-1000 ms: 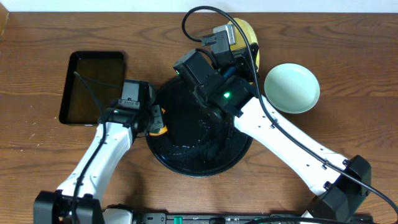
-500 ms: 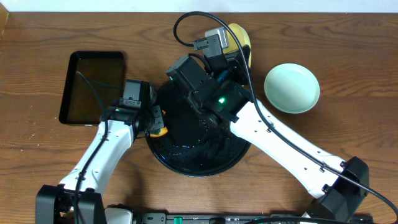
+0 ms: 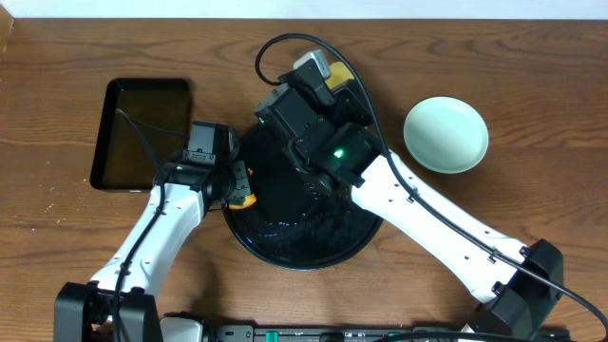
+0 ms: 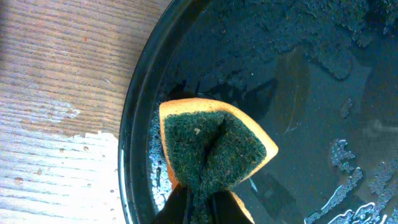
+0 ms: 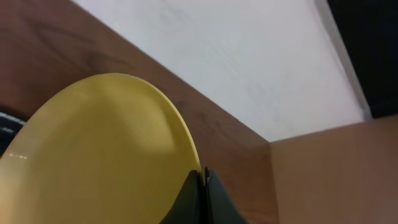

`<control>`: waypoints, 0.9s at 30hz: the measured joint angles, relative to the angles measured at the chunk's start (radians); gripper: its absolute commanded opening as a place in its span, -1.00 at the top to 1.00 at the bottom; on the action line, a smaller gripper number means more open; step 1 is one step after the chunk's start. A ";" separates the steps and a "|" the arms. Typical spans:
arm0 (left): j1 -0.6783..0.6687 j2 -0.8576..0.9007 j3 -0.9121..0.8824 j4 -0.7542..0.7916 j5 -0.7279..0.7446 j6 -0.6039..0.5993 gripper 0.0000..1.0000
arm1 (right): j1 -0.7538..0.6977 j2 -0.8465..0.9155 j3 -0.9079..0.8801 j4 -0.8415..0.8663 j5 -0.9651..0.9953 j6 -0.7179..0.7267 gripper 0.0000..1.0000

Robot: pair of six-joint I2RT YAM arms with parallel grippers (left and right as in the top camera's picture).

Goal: Clean dirty plates on tray and stack at the side
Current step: 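Lift the yellow plate with the right gripper off the round tray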

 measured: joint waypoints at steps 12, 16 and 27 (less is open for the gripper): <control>0.000 0.000 0.000 0.000 0.000 0.000 0.85 | -0.001 0.000 0.000 -0.061 -0.233 -0.063 0.98; 0.000 0.000 0.000 0.000 0.000 0.000 0.85 | -0.004 0.000 0.000 -0.075 -0.299 -0.068 0.98; 0.000 0.000 0.000 0.000 0.000 -0.001 0.84 | -0.055 0.000 0.000 -0.171 -0.512 -0.132 0.98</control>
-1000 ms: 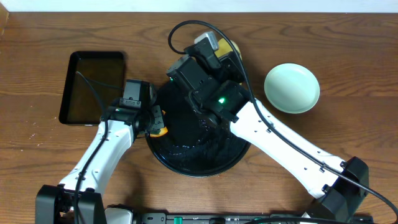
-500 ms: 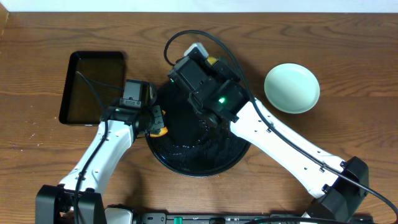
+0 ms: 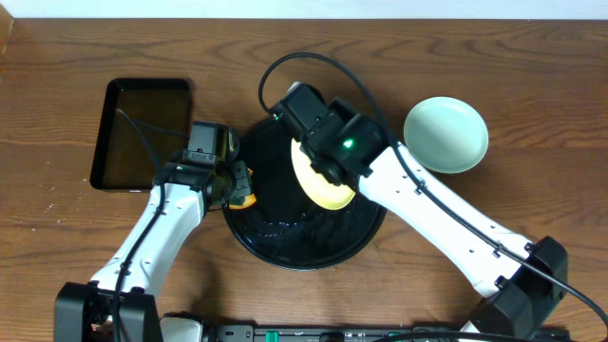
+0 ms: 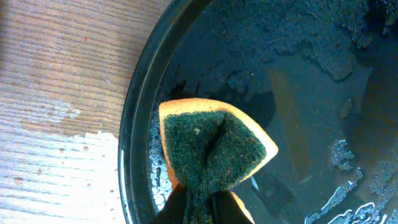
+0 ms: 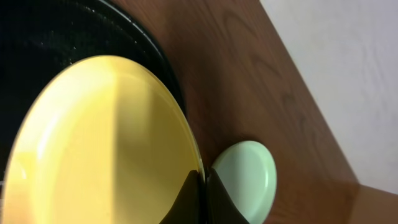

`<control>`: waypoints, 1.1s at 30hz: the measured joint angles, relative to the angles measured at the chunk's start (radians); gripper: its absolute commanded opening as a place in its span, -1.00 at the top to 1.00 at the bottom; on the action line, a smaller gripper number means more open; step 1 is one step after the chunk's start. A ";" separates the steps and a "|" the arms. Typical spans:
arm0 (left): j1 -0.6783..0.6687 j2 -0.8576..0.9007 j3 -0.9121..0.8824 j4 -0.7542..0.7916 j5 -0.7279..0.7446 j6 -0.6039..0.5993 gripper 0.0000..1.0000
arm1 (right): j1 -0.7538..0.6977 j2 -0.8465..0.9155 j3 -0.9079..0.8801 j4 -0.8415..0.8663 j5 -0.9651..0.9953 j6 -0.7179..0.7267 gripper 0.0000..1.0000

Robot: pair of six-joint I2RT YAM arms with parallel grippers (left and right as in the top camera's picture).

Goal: Clean dirty plates on tray and stack at the side
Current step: 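Lift the yellow plate with the right gripper off the round tray, then carry the yellow plate with the right gripper toward the light-blue plates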

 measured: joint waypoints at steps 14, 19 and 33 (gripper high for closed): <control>0.000 0.000 0.000 0.000 0.000 0.000 0.84 | -0.246 0.000 0.000 0.014 -0.241 0.216 0.98; 0.000 0.000 0.000 0.000 0.000 0.000 0.84 | -0.440 0.000 0.000 -0.035 -0.507 0.242 0.98; 0.000 0.000 0.000 0.016 0.000 0.000 0.84 | -0.777 0.000 0.000 -0.171 -0.870 0.217 -0.02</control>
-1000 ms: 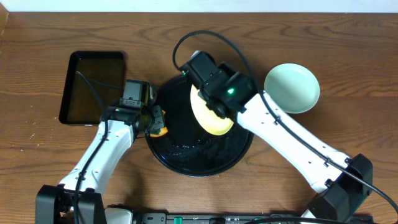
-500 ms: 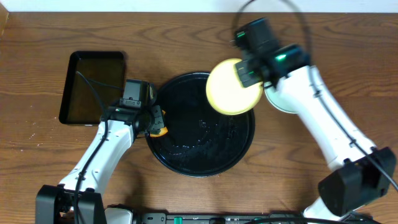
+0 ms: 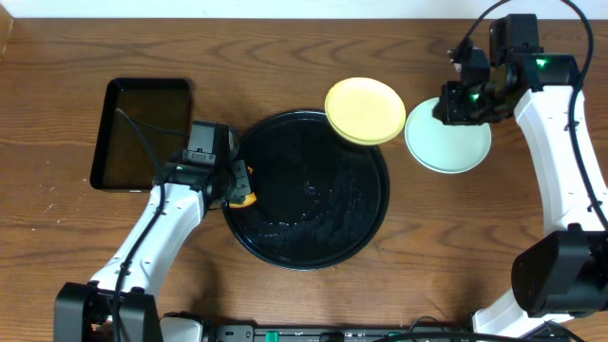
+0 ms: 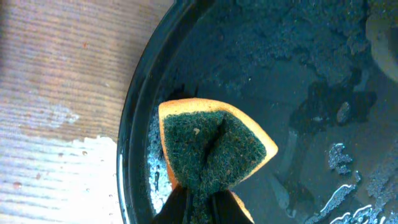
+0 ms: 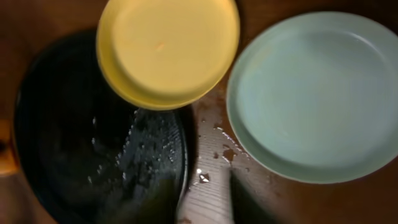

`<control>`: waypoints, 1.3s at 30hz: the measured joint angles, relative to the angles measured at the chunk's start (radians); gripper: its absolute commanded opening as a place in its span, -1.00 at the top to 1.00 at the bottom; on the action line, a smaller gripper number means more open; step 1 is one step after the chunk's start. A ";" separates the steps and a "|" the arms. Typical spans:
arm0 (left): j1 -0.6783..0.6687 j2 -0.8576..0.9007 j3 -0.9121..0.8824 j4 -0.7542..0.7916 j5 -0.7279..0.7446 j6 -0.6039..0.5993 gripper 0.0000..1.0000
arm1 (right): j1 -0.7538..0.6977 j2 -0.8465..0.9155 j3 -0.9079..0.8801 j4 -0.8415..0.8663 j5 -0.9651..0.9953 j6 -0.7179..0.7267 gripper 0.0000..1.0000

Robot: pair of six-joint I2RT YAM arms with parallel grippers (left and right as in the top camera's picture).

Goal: Clean dirty plates on tray and stack at the side
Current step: 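Carry the yellow plate with the right gripper toward the light-blue plates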

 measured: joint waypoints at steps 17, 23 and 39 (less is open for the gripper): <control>0.000 0.000 0.000 0.012 0.000 0.000 0.84 | 0.142 0.161 0.186 -0.039 0.087 0.103 -0.82; 0.000 0.000 0.000 0.013 0.000 0.000 0.84 | 0.138 0.396 0.536 -0.216 0.129 0.080 -0.87; 0.000 0.000 0.000 0.013 0.000 0.000 0.83 | 0.138 0.799 0.694 0.006 0.238 0.040 -0.84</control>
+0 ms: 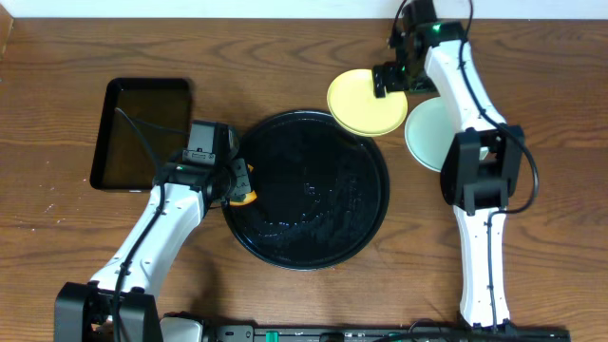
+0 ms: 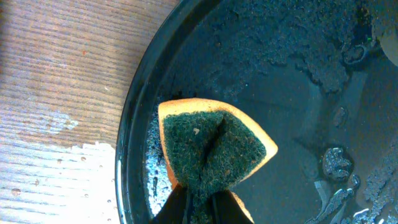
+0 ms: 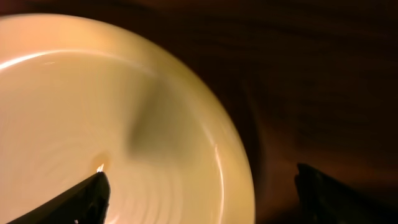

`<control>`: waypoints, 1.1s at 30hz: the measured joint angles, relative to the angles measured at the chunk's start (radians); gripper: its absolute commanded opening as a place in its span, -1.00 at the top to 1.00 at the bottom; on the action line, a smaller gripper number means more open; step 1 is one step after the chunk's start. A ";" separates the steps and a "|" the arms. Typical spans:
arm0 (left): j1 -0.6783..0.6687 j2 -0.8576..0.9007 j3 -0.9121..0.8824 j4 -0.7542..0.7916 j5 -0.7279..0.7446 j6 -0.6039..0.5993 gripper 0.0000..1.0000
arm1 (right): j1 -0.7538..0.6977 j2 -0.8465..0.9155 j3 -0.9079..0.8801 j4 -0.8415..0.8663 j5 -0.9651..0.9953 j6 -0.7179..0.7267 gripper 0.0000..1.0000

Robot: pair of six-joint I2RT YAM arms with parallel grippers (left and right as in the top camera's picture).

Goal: Clean dirty plates on tray and stack at the side
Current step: 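Carry the yellow plate with the right gripper toward the light-blue plates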

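Note:
The yellow plate [image 1: 364, 103] lies flat, overlapping the far right rim of the round black tray [image 1: 313, 204]. Directly over the plate's far right edge hovers my right gripper [image 1: 390, 78], open. In the right wrist view the yellow plate [image 3: 124, 118] fills the frame, with the fingertips [image 3: 87, 199] spread wide and nothing between them. At the tray's left rim [image 2: 129, 130], my left gripper [image 1: 237, 186] is shut on the folded green and yellow sponge [image 2: 211, 149]. A pale green plate [image 1: 424, 131] lies right of the yellow one, partly under my right arm.
A rectangular black tray [image 1: 142, 133] sits at the far left. Water and foam cover the round tray's floor [image 2: 298, 56]. A wet patch [image 2: 56, 174] marks the wood beside it. My right arm reaches across the table's right side.
My right gripper was over the pale green plate and is now above the yellow plate's far right edge, still open. The yellow plate lies about where it was. The left arm has not moved.
My right gripper was shut on the yellow plate's rim, holding it tilted above the round tray at both first moments. Then the plate lay released at the tray's far right rim, gripper over the green plate. Now the gripper is over the yellow plate. The left held the sponge throughout.

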 measured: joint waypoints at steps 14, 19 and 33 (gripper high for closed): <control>0.000 0.000 0.000 0.000 0.000 0.000 0.83 | 0.010 0.024 0.001 0.039 0.087 -0.037 -0.13; 0.000 0.000 0.000 0.000 0.000 0.000 0.84 | 0.010 0.024 0.000 0.020 0.107 -0.040 0.36; 0.000 0.000 0.000 0.000 0.000 0.000 0.84 | 0.010 0.024 0.005 0.019 0.072 0.010 0.98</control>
